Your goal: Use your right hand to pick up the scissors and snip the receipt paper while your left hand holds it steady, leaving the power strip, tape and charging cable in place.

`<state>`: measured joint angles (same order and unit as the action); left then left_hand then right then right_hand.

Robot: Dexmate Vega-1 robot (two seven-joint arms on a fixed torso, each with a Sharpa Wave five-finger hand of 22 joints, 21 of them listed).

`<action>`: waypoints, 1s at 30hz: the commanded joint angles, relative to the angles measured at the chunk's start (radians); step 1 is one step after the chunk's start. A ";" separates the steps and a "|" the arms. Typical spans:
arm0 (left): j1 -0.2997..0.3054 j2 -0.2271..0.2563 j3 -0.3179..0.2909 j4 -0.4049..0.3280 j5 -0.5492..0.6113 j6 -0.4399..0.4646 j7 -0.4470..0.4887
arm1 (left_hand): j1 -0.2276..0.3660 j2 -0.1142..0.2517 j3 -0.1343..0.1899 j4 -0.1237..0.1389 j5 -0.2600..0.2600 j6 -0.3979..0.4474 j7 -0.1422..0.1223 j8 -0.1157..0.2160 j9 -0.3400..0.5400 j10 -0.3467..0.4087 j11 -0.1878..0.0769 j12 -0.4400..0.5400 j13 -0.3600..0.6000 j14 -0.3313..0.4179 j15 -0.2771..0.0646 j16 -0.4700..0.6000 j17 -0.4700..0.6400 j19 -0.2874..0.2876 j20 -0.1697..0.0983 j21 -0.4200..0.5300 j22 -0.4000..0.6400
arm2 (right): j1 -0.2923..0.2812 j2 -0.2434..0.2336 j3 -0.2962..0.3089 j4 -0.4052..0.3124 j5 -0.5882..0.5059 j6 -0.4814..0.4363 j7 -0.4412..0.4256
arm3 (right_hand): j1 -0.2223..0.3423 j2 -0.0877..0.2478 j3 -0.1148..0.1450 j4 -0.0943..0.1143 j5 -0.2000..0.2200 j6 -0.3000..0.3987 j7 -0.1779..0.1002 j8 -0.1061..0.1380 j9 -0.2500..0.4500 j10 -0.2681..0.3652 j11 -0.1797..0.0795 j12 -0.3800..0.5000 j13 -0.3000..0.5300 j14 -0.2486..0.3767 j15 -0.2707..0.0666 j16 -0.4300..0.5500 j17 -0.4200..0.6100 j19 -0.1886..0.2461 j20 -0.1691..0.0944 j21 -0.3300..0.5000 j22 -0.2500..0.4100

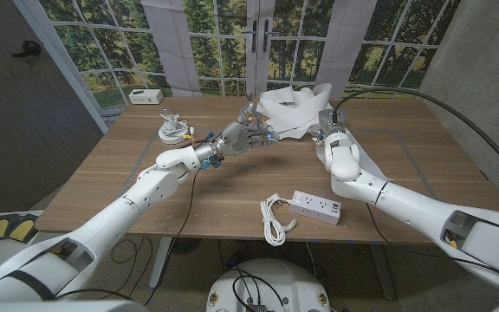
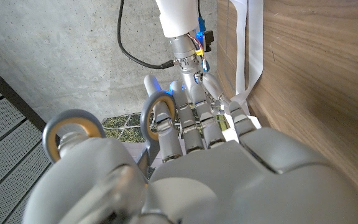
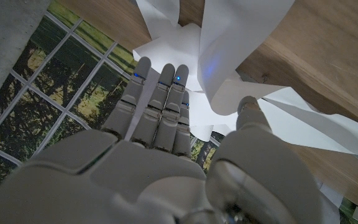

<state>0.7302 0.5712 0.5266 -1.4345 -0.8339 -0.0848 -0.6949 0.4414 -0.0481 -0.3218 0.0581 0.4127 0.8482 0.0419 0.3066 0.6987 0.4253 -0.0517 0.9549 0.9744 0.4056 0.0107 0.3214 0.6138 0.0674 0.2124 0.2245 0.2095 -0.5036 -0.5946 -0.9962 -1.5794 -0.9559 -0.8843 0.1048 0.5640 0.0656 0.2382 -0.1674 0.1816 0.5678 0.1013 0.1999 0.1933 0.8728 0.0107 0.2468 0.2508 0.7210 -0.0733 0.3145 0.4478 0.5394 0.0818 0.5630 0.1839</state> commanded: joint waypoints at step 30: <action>-0.028 -0.026 0.008 0.036 0.015 -0.008 -0.005 | 0.012 0.007 -0.004 0.016 -0.008 0.021 0.022 -0.016 -0.002 0.005 -0.007 0.001 -0.019 0.014 0.000 -0.009 0.005 -0.005 0.004 0.000 0.000 | 0.029 0.022 -0.016 0.096 0.096 0.026 -0.101 | 0.113 0.105 0.063 0.043 0.006 0.186 -0.086 0.053 0.005 0.110 -0.061 0.041 0.026 0.050 -0.108 0.035 0.012 0.001 -0.066 -0.016 0.004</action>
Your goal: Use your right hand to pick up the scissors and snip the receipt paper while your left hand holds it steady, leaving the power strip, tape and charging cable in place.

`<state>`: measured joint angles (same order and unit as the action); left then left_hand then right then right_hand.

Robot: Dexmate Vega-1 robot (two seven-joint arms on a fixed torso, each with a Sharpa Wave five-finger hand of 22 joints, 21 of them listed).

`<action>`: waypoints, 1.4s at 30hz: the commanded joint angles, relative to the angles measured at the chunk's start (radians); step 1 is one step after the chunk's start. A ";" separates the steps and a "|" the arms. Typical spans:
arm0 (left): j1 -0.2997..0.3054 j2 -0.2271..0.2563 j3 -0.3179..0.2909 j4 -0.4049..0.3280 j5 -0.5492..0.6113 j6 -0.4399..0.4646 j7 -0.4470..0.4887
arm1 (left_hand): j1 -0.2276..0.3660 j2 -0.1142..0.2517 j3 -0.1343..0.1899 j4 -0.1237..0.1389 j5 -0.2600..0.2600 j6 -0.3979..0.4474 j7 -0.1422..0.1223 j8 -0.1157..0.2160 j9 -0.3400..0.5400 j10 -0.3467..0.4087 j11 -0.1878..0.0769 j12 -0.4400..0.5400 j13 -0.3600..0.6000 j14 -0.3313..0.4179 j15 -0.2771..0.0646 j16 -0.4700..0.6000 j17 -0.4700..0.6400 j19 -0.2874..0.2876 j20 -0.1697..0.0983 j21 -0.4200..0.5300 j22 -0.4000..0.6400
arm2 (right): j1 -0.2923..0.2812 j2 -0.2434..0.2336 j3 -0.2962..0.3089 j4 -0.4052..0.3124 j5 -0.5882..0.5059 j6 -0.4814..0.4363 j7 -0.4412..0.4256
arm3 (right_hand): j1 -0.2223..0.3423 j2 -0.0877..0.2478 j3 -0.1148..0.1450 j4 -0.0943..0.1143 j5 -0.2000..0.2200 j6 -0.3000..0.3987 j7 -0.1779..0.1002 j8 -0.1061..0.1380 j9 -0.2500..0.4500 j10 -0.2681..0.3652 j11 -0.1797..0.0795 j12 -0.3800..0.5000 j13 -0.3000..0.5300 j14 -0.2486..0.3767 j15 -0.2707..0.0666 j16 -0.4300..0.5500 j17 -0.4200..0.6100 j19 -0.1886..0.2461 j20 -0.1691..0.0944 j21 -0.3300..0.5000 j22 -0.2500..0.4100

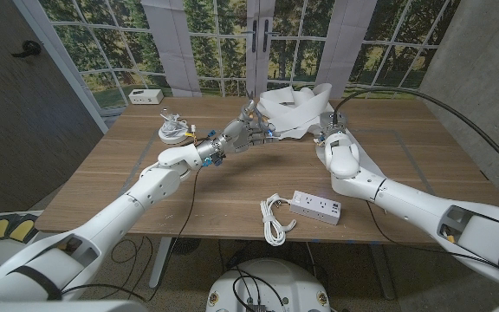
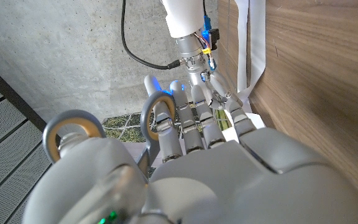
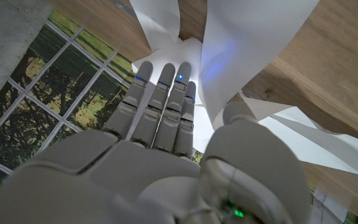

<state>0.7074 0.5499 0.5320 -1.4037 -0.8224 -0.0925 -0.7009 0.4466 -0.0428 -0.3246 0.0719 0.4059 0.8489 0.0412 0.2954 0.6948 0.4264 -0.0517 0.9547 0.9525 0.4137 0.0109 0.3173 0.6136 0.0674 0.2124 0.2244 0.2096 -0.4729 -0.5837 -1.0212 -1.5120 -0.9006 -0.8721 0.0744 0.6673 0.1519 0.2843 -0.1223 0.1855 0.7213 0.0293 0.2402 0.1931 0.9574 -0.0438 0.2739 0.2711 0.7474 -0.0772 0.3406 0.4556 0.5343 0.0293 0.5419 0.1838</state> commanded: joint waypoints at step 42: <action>-0.041 -0.027 0.029 0.042 0.006 0.027 -0.052 | 0.016 0.004 -0.002 0.012 -0.006 0.027 0.025 -0.014 0.006 0.007 -0.001 0.015 -0.002 0.032 -0.002 -0.004 0.006 0.020 0.003 0.011 0.002 | -0.057 -0.031 0.090 -0.099 0.092 0.099 -0.309 | 0.072 0.050 0.207 0.086 0.000 0.181 -0.056 0.040 0.079 0.175 -0.068 0.200 0.135 -0.024 -0.131 -0.003 0.085 -0.039 -0.056 0.016 0.012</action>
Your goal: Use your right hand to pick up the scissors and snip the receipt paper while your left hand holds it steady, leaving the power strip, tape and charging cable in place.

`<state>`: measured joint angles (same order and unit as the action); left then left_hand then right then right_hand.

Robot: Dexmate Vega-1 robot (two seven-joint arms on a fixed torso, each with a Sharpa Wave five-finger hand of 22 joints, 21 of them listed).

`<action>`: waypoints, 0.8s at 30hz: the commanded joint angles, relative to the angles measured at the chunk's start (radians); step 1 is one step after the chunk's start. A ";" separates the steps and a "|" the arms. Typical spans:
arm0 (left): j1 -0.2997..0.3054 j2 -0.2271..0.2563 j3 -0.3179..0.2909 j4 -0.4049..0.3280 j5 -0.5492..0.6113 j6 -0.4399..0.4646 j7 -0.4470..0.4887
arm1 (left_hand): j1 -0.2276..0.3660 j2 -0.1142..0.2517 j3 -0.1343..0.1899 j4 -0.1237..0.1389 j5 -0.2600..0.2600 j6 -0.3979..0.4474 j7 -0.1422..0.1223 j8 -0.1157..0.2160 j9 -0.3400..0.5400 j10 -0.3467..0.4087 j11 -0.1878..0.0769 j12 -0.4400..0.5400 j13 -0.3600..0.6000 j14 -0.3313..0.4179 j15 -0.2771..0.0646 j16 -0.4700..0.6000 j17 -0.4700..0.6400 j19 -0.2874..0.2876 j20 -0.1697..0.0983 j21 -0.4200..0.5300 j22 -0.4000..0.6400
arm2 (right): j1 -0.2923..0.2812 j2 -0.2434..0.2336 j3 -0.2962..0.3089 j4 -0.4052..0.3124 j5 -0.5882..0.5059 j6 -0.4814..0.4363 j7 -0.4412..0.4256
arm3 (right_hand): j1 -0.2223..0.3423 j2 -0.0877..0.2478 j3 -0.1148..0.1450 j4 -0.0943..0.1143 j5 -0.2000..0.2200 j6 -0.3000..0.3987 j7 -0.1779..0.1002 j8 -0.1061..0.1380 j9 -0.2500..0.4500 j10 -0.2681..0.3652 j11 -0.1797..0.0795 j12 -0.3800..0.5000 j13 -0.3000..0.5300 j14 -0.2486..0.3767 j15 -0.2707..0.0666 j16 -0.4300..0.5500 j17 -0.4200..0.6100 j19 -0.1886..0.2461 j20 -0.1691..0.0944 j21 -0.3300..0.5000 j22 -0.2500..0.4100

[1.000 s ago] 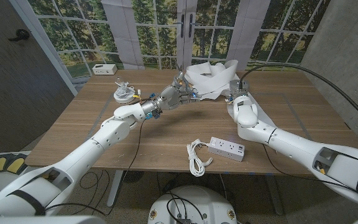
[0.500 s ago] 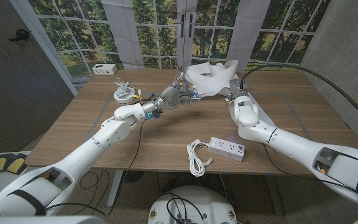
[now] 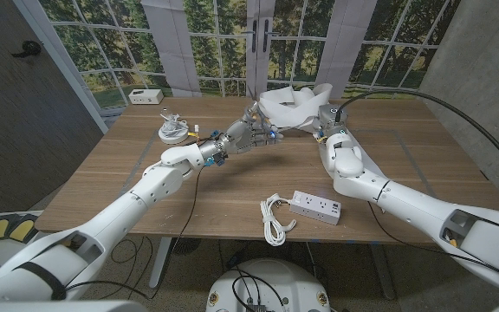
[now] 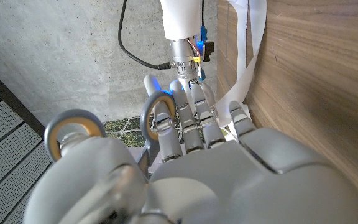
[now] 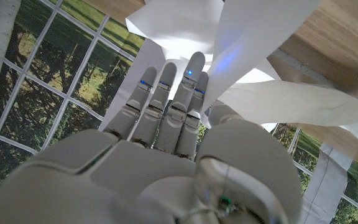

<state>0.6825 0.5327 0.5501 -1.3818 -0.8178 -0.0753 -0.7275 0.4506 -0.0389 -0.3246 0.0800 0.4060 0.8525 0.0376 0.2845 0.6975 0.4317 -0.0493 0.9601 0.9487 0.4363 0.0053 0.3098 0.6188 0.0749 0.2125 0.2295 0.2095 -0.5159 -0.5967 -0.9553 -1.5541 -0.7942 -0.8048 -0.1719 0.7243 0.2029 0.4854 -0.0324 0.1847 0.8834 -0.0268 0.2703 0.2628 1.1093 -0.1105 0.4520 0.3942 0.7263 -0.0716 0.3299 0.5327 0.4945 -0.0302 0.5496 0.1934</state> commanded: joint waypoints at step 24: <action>-0.019 -0.016 0.025 0.011 0.003 0.026 -0.043 | 0.017 -0.001 -0.003 0.010 -0.009 0.027 0.030 -0.008 0.008 0.001 -0.003 0.016 -0.002 0.009 0.003 -0.002 0.002 0.017 0.003 0.006 0.003 | 0.025 -0.025 0.016 -0.049 -0.105 0.139 -0.010 | 0.041 -0.074 0.086 -0.095 0.183 0.234 0.032 0.127 0.115 0.171 0.005 0.221 0.133 0.170 -0.149 -0.021 -0.041 0.055 0.050 0.040 -0.010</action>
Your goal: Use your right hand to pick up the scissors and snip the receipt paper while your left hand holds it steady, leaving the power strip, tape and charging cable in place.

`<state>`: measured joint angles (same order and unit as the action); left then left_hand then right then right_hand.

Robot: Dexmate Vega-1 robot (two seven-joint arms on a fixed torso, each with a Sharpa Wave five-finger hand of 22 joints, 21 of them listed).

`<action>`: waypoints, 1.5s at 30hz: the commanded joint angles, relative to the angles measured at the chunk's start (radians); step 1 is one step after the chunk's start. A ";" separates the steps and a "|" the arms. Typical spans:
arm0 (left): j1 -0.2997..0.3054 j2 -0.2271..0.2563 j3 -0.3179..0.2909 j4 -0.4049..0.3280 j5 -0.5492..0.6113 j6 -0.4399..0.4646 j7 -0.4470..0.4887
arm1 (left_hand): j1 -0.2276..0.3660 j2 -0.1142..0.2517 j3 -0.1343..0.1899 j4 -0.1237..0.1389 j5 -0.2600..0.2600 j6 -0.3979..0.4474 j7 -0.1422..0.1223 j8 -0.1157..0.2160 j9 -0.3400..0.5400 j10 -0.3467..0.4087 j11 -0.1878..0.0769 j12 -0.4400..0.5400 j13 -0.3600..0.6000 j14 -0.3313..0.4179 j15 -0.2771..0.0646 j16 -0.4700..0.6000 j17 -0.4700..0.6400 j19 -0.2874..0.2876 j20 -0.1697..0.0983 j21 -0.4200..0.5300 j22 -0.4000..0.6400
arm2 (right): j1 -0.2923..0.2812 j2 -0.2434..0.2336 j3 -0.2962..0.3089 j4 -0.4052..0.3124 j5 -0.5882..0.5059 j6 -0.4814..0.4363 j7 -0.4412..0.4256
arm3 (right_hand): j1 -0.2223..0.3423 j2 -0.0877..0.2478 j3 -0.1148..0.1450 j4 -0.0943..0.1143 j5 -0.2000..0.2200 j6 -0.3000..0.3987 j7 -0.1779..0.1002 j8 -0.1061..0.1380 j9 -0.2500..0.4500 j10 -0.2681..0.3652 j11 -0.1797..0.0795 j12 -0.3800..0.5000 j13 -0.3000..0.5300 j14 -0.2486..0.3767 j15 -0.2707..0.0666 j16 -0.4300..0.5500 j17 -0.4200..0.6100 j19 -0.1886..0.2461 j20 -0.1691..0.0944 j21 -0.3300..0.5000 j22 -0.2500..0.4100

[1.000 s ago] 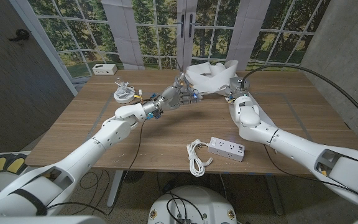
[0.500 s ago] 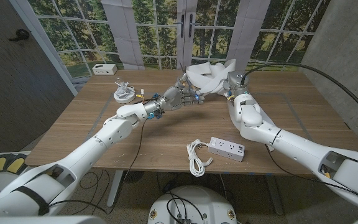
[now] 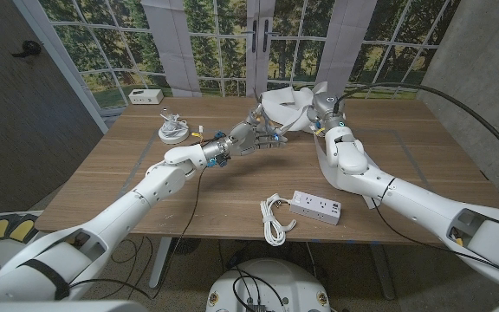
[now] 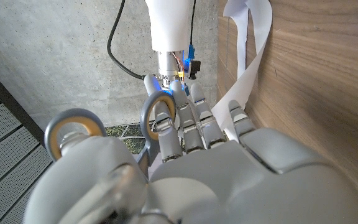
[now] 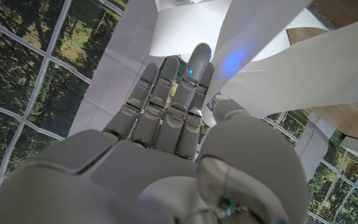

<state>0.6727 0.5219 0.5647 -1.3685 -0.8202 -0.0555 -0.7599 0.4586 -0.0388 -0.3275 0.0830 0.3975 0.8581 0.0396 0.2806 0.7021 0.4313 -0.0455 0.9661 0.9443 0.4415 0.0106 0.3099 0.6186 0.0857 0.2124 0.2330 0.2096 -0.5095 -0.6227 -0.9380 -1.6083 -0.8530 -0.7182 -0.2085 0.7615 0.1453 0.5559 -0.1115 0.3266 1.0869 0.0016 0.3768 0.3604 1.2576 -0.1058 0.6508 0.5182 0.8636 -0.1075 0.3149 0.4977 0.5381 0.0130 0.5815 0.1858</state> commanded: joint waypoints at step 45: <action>-0.004 -0.009 0.029 -0.026 0.003 0.012 -0.034 | 0.015 -0.001 -0.001 0.018 -0.003 0.020 0.030 -0.024 -0.003 0.009 -0.010 0.011 -0.027 0.005 -0.010 -0.016 -0.001 0.002 0.004 -0.003 0.001 | 0.034 0.111 0.046 -0.004 -0.047 0.068 -0.053 | -0.026 -0.099 0.135 -0.058 0.464 0.171 0.042 0.132 0.095 0.105 0.019 0.200 0.044 0.257 -0.122 -0.013 0.055 0.070 0.012 0.012 -0.005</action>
<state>0.6683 0.5155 0.5892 -1.3927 -0.8169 -0.0426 -0.7874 0.4625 -0.0428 -0.3241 0.0945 0.3975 0.8609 0.0467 0.2621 0.6992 0.4295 -0.0481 0.9820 0.9208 0.4469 0.0052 0.2950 0.6160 0.0855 0.2124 0.2329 0.2096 -0.4916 -0.5431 -0.8850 -1.6131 -0.9088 -0.6409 -0.2531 0.7224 0.0455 0.6591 -0.1512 0.7765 1.2509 0.0410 0.5029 0.4515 1.3562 -0.0855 0.8434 0.5608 1.0704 -0.1465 0.2949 0.5449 0.6007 0.0250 0.5886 0.1814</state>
